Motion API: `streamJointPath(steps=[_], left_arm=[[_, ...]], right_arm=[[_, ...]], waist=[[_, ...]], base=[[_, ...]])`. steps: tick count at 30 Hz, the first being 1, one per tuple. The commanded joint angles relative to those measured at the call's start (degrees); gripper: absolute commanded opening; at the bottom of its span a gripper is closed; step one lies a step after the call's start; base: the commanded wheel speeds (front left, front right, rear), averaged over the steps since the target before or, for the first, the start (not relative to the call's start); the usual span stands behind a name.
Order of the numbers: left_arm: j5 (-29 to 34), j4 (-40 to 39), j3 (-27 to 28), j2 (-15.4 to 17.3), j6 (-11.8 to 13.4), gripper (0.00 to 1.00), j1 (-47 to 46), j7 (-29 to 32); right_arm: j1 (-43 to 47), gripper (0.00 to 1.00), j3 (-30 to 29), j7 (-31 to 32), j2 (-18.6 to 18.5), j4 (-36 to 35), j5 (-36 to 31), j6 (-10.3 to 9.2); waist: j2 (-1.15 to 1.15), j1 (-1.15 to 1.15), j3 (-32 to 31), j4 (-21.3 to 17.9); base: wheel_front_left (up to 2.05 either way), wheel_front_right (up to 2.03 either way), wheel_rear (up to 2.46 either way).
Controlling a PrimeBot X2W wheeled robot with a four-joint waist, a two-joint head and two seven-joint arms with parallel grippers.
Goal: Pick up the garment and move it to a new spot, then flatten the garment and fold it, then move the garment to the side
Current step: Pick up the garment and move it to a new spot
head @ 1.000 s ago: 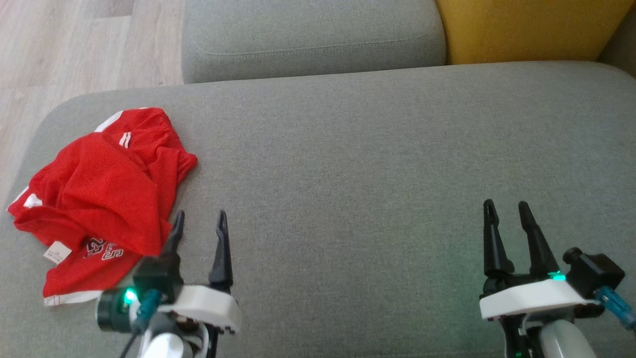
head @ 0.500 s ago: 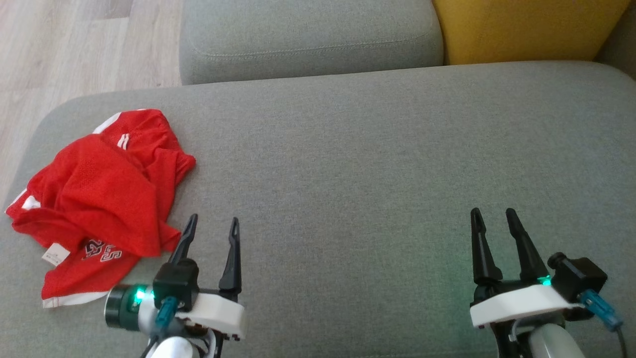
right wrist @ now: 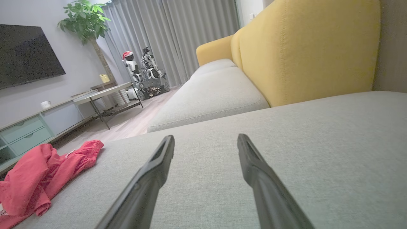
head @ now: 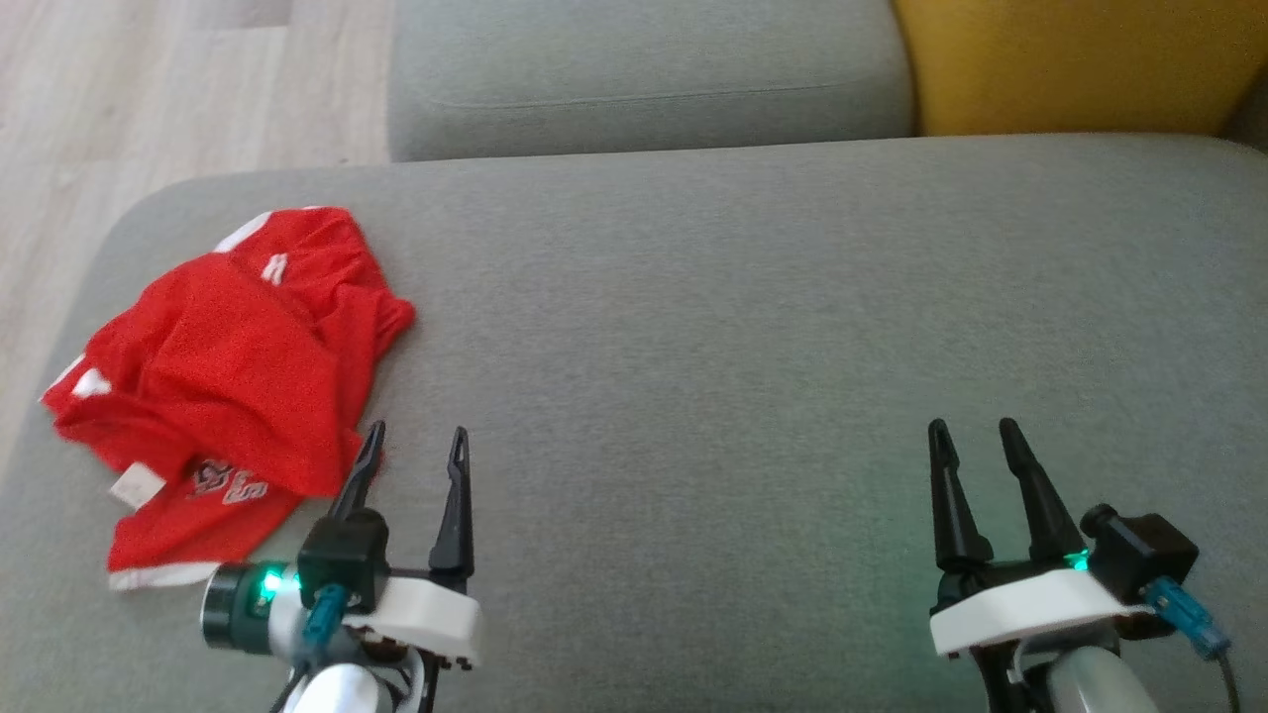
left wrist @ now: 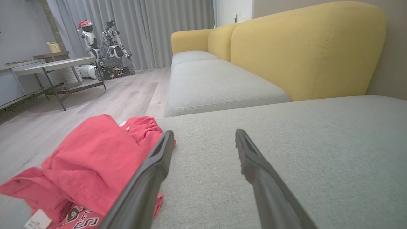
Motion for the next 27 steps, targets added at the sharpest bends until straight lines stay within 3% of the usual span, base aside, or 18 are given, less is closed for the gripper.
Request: streamJointPath(steps=[1, 20, 27], left_arm=[[0.5, -1.6, 2.8, -0.3, -0.1, 1.00, -1.6, -0.7], [1.9, -2.4, 8.1, 0.0, -0.7, 1.00, 0.5, -0.7], [2.5, -2.6, 8.9, 0.6, -0.9, 1.00, 2.0, -0.7]], right_arm=[[-2.4, 1.00, 1.8, -0.7, -0.5, -1.8, -0.6, -0.04], [-1.3, 1.00, 6.4, -0.7, -0.5, -1.1, 0.7, -0.04], [-1.2, 1.00, 8.1, -0.7, -0.5, -1.0, 1.6, -0.04]], waist=[[0.00, 0.00, 0.0, 1.3], [0.00, 0.00, -1.5, 22.2], [0.00, 0.00, -2.0, 25.7]], base=[[0.00, 0.00, 0.00], [0.00, 0.00, 0.00], [0.00, 0.00, 0.00]])
